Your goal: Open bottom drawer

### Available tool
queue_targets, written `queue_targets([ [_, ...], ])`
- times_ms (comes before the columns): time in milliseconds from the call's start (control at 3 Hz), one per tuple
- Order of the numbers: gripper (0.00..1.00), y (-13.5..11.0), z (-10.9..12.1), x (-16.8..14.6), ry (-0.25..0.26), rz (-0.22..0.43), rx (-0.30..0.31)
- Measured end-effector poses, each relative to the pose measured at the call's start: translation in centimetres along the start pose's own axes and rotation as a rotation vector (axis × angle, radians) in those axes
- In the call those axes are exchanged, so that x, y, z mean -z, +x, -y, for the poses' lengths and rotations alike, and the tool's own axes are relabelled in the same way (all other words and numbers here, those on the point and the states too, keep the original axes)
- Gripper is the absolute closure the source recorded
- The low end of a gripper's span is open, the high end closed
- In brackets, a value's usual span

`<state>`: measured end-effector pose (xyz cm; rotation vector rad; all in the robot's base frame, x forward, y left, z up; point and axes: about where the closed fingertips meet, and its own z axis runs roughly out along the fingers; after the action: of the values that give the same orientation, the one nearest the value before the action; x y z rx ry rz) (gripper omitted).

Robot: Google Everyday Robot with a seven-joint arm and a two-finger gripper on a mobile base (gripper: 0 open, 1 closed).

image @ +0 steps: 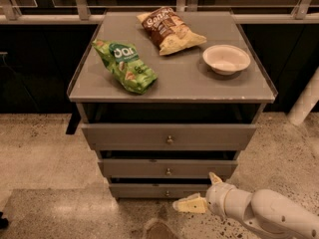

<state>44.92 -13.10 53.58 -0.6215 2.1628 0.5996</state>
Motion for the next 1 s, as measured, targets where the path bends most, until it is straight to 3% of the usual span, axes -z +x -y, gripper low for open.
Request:
queue_targets([
  [333, 0.19, 0.3, -0.27, -0.57, -0.014, 0.002, -0.013],
  [1000, 0.65, 0.3, -0.28, -0.57, -0.014, 0.002, -0.013],
])
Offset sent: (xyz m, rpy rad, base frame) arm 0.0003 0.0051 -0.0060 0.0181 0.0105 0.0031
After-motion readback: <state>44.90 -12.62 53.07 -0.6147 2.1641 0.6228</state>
